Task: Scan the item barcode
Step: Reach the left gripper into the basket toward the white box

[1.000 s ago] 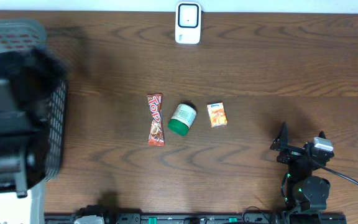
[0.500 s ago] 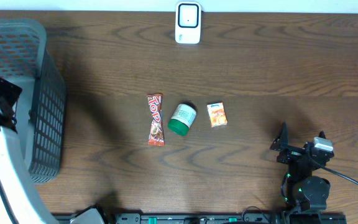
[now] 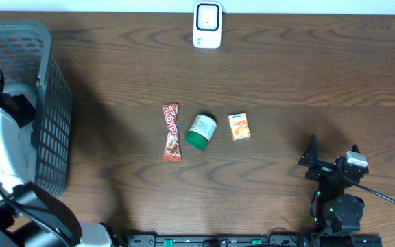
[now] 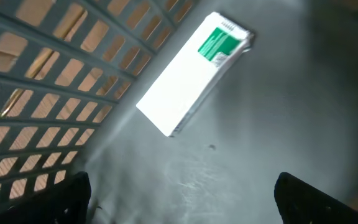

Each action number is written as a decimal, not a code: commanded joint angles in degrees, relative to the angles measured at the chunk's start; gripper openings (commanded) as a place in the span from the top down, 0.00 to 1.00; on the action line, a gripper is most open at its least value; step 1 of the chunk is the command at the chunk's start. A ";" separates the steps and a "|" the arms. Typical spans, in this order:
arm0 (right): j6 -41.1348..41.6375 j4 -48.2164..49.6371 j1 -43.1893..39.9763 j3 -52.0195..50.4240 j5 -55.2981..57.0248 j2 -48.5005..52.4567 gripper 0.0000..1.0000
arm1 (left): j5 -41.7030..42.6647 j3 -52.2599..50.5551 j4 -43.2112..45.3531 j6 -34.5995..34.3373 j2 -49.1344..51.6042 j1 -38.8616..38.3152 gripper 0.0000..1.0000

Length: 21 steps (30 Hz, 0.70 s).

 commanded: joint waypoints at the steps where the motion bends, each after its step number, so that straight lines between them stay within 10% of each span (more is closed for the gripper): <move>1: -0.37 -0.20 -0.26 -0.07 -0.02 -0.07 0.01 | 1.86 -0.17 1.03 2.27 3.28 2.93 0.05; 21: -0.37 -0.20 -0.26 -0.07 -0.02 -0.07 0.01 | 6.93 -0.17 13.64 11.45 17.84 7.30 0.05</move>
